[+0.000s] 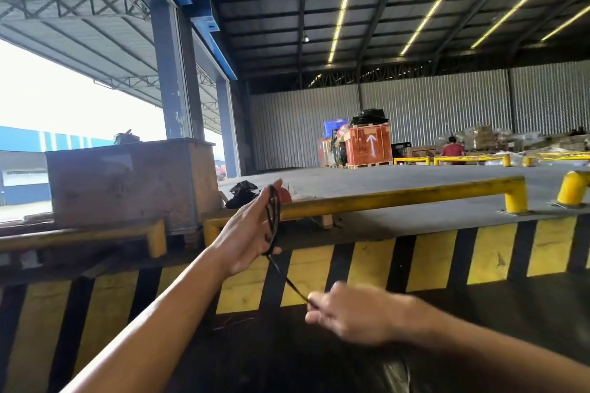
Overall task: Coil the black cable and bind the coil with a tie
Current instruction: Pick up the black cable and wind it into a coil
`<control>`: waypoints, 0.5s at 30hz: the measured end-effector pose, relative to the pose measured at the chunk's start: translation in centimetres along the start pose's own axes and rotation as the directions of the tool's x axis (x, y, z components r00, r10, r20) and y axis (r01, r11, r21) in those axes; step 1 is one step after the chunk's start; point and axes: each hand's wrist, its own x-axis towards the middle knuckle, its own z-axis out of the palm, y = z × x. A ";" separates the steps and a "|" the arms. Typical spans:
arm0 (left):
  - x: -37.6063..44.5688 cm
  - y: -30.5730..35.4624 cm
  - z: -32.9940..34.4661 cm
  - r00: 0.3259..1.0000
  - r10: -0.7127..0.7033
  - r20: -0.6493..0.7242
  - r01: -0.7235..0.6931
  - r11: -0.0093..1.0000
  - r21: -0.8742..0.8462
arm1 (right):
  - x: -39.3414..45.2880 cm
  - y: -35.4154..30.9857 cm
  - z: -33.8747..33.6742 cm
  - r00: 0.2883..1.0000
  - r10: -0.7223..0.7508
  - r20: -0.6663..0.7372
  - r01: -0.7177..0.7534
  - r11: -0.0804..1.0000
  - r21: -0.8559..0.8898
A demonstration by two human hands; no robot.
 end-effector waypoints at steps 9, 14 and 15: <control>-1.9 -5.6 -0.2 0.750 -0.634 0.187 0.466 0.708 0.531 | -0.4 6.6 -9.3 0.884 0.014 -0.468 -0.094 0.984 -0.149; -1.8 -4.3 2.9 0.681 -0.366 0.634 0.446 0.894 0.037 | -0.1 7.8 -4.6 0.847 0.121 -0.518 -0.200 0.975 -0.099; -1.4 -3.9 3.3 0.697 -0.272 0.663 0.418 0.906 -0.069 | 0.0 7.5 -3.2 0.865 0.153 -0.478 -0.218 0.973 -0.083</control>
